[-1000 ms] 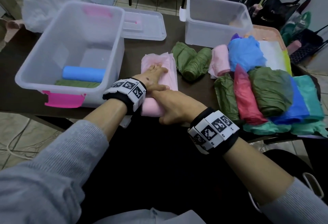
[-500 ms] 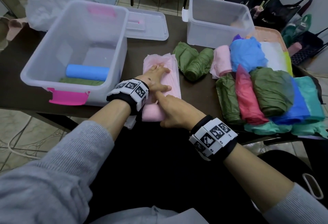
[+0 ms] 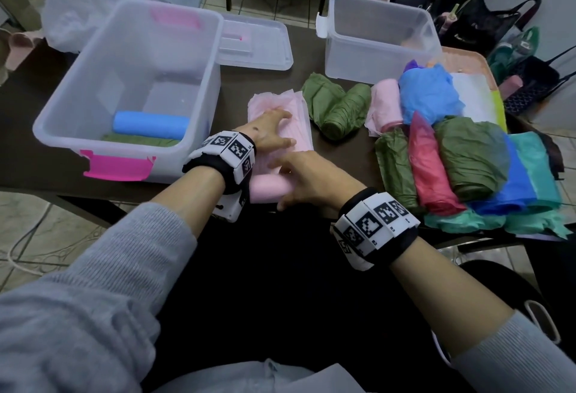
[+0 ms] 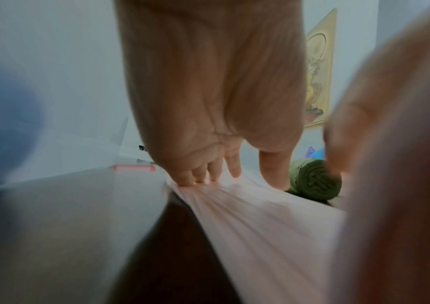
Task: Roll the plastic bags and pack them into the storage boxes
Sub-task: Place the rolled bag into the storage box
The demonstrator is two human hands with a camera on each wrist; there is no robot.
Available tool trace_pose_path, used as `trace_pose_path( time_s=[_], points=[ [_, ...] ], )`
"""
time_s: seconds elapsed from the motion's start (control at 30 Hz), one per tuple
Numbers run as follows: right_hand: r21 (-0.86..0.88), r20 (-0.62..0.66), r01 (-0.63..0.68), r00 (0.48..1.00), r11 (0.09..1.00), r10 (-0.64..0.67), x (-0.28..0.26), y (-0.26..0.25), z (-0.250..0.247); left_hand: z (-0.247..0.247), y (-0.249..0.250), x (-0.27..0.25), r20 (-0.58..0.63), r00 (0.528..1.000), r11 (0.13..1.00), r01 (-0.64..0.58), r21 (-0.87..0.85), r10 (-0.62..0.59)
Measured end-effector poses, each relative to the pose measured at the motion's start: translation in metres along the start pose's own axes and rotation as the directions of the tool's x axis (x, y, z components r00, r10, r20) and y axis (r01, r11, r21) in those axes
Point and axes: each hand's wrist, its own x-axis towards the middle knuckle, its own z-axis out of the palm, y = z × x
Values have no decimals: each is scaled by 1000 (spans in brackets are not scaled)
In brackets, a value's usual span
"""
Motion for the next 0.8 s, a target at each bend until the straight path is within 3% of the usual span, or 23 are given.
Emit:
trace_pose_path(
  time_s=[0.1, 0.33, 0.57, 0.73, 0.8],
  points=[
    [152, -9, -39, 999, 988, 41, 2, 5, -6, -5, 1, -2, -55, 998, 998, 17, -61, -20],
    [153, 108, -19, 994, 988, 2, 13, 11, -23, -12, 17, -25, -220, 975, 1000, 21, 15, -17],
    [111, 161, -23, 987, 994, 4, 24, 18, -23, -20, 18, -48, -103, 989, 994, 110, -13, -111],
    [214, 54, -105, 994, 971, 96, 23, 21, -20, -21, 9, -51, -44, 988, 988, 151, 22, -150],
    [114, -36, -95, 994, 989, 100, 22, 17, -17, -19, 7, -51, -49, 987, 988, 152, 9, -151]
  ],
)
